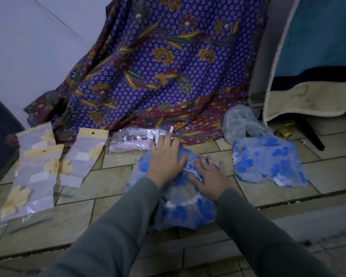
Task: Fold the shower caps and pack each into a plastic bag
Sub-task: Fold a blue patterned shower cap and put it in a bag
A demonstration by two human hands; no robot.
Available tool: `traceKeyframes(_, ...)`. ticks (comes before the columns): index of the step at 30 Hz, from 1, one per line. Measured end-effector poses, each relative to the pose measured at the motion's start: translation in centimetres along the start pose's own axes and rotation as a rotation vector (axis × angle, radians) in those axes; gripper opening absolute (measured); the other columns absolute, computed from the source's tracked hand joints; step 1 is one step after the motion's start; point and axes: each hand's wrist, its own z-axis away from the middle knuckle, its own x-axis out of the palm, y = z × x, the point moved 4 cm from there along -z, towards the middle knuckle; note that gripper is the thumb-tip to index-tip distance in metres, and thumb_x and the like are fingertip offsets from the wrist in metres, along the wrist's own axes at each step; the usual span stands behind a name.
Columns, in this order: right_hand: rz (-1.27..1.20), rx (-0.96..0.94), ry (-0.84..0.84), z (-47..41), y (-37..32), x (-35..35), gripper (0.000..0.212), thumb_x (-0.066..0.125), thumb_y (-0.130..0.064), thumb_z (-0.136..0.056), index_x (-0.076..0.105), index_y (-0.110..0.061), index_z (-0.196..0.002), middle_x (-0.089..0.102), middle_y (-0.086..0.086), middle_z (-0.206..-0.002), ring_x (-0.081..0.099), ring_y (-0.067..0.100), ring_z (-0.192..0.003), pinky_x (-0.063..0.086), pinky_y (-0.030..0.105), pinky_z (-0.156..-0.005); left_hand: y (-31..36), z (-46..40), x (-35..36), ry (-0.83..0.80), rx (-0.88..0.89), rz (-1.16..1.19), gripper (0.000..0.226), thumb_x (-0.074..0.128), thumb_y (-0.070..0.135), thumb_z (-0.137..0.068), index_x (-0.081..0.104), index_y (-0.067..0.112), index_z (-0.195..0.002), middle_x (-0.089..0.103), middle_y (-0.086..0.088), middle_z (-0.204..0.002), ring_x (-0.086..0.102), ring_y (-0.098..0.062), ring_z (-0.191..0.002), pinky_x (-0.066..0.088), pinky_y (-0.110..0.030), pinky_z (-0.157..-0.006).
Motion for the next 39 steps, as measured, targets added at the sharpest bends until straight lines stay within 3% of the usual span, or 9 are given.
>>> traceKeyframes(6,0.078,-0.074,-0.082,-0.4,0.4,-0.5,0.057,0.024,-0.049,-0.1,0.004,-0.032,-0.151,-0.009,-0.001,-0.159,-0.012,0.024,-0.145,-0.008,0.056,-0.112,0.0,-1.9,1.9,-0.323,-0.035,-0.054,0.031,0.049,0.036,-0.093,0.057,0.028,-0.122,0.058,0.003,-0.126,0.044,-0.023,-0.12,0.019,-0.047,-0.105)
traceKeyframes(9,-0.017,-0.08,-0.07,-0.1,0.8,-0.1,0.06,0.025,-0.05,-0.099,0.001,-0.032,-0.151,-0.009,-0.005,-0.159,-0.012,0.017,-0.146,-0.006,0.051,-0.114,-0.9,-1.9,2.5,-0.273,-0.162,0.024,0.022,0.048,0.032,-0.093,0.067,0.026,-0.104,0.068,0.002,-0.107,0.056,-0.022,-0.107,0.016,-0.049,-0.11)
traceKeyframes(14,-0.039,-0.036,-0.045,0.0,1.9,0.2,0.069,0.027,-0.059,-0.095,0.002,-0.029,-0.152,-0.01,-0.012,-0.158,-0.01,0.01,-0.145,-0.007,0.048,-0.114,-3.1,-2.1,3.2,-0.227,-0.344,0.128,0.019,0.047,0.026,-0.096,0.064,0.019,-0.098,0.069,-0.009,-0.102,0.061,-0.029,-0.097,0.04,-0.041,-0.091)
traceKeyframes(20,-0.033,0.069,-0.041,-2.2,2.4,-0.1,0.072,0.023,-0.062,-0.094,0.0,-0.026,-0.152,-0.009,-0.006,-0.159,-0.007,0.017,-0.146,-0.004,0.054,-0.114,-0.8,-1.7,2.1,-0.047,-0.031,0.029,0.036,0.049,0.039,-0.093,0.057,0.022,-0.123,0.051,0.003,-0.132,0.043,-0.024,-0.12,0.027,-0.043,-0.098)
traceKeyframes(22,-0.019,0.067,-0.039,-2.7,2.6,-0.4,0.071,0.023,-0.061,-0.094,0.002,-0.025,-0.152,-0.007,-0.005,-0.159,-0.006,0.019,-0.146,-0.003,0.054,-0.114,-0.4,-1.0,2.1,-0.148,0.059,-0.01,0.046,0.038,0.047,-0.096,0.05,0.024,-0.133,0.046,0.005,-0.142,0.038,-0.02,-0.129,0.017,-0.04,-0.101)
traceKeyframes(27,-0.014,0.022,-0.017,-2.8,3.0,-0.4,0.067,0.02,-0.064,-0.093,0.008,-0.032,-0.151,-0.001,-0.005,-0.16,-0.004,0.02,-0.146,-0.004,0.053,-0.113,-3.5,2.2,4.8,-0.559,-0.089,0.018,0.071,0.021,0.064,-0.093,0.011,0.025,-0.152,0.006,0.006,-0.16,0.0,-0.024,-0.147,0.007,-0.048,-0.115)
traceKeyframes(31,0.012,-0.059,0.094,-2.4,2.3,-1.4,0.065,0.016,-0.061,-0.092,0.031,-0.027,-0.146,0.018,-0.006,-0.157,0.011,0.021,-0.145,0.006,0.052,-0.113,-3.6,2.6,3.4,-0.441,-0.087,0.234,0.063,0.035,0.055,-0.096,0.026,0.023,-0.149,0.014,0.003,-0.159,0.006,-0.025,-0.146,0.012,-0.046,-0.114)
traceKeyframes(35,-0.294,-0.301,0.493,0.4,1.5,-3.2,0.043,0.041,-0.054,-0.089,0.069,-0.021,-0.088,0.064,-0.006,-0.093,0.058,0.015,-0.093,0.038,0.032,-0.083,-4.0,2.3,0.3,-0.153,0.031,0.307,0.033,0.053,0.044,-0.089,0.068,0.021,-0.107,0.055,-0.002,-0.131,0.048,-0.025,-0.124,0.039,-0.041,-0.101)
traceKeyframes(39,-0.375,-0.396,0.372,2.4,1.0,-2.0,0.044,0.049,-0.06,-0.084,0.067,-0.022,-0.072,0.06,-0.013,-0.069,0.051,0.003,-0.067,0.041,0.024,-0.069,-4.6,4.4,-1.9,-0.129,0.167,0.397,0.035,0.054,0.056,-0.081,0.066,0.023,-0.075,0.063,0.009,-0.081,0.057,-0.011,-0.08,0.046,-0.03,-0.074)
